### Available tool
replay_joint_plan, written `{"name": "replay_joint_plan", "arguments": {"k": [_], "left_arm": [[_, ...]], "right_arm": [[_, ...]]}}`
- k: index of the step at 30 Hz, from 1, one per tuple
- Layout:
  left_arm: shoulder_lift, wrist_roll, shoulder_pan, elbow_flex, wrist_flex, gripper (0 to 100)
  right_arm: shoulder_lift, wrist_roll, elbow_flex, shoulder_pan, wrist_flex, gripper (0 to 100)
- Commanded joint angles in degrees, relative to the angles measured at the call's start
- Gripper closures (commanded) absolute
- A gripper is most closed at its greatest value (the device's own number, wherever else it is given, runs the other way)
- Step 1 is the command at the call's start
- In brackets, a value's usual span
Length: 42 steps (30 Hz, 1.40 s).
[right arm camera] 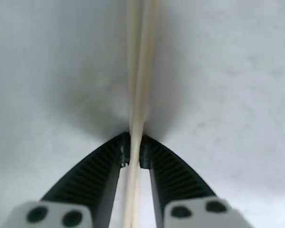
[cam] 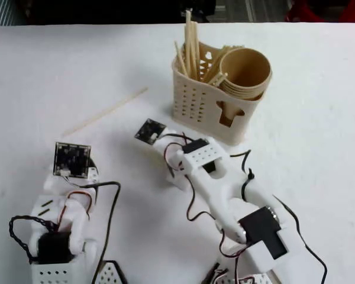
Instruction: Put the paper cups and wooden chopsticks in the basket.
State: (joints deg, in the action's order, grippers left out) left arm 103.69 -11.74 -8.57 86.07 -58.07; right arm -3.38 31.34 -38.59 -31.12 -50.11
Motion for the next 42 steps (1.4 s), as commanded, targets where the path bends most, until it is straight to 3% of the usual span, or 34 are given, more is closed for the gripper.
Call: {"name": "replay_joint_plan", "arguments": {"k": [1,11,19,27,33,42], "left_arm": [[0.66,-0.70,-0.13,-0.18,1.23,97],[0.66,-0.70,-0.13,-0.18,1.23,97],[0.66,-0.70,-0.13,-0.18,1.23,97],[0.66,-0.70,-0.13,-0.18,1.23,97],[0.48,-5.71,-0.13,-2.11,0.88,92],[0.31,-6.07,0.04,-9.41,-5.27,92]], "right_arm": [[3.30,-0.09,2.64,-0.48,-4.44,98.1],[27.56,-4.04,7.65,0.31,-16.84,98.1],[40.92,-14.95,8.00,0.13,-16.92,98.1],[51.56,-24.53,9.41,2.15,-7.69,98.1],[57.89,-33.76,9.05,5.76,-0.84,98.1],[59.56,-34.37,9.05,14.73,20.18,98.1]]}}
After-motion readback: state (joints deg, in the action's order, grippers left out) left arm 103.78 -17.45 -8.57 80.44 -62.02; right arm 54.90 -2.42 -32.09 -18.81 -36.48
